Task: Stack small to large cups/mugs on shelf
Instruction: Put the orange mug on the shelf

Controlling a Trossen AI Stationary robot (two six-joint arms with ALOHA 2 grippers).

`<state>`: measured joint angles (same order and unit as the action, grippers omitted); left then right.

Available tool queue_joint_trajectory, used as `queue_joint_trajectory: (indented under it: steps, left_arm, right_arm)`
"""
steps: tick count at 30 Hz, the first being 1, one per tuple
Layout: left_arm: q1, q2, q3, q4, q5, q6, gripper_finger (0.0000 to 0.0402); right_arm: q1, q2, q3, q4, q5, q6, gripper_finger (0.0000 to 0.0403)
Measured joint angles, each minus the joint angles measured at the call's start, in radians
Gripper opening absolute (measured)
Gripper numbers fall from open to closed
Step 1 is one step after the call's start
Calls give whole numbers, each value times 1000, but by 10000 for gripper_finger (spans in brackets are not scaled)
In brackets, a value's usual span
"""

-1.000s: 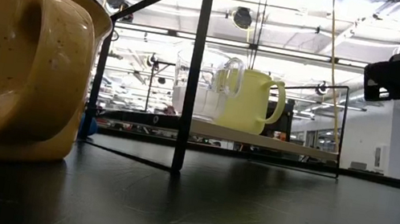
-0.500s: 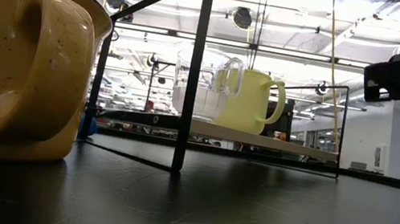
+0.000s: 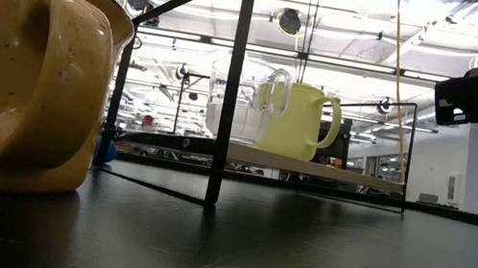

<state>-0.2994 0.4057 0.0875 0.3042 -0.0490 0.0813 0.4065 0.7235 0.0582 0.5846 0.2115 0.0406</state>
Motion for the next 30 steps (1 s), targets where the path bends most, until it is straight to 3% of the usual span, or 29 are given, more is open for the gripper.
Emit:
queue_joint_trajectory:
  steps: [9,18,30]
  left_arm:
    - [-104,87,55,9,-10,14,2]
    - [-219,314,226,-65,-132,-36,1]
    - [-233,532,382,-144,-137,-120,1]
  right_arm:
    - [0,0,0,1,0,0,0]
    - [0,0,0,2,0,1,0]
    - [0,0,0,9,0,-7,0]
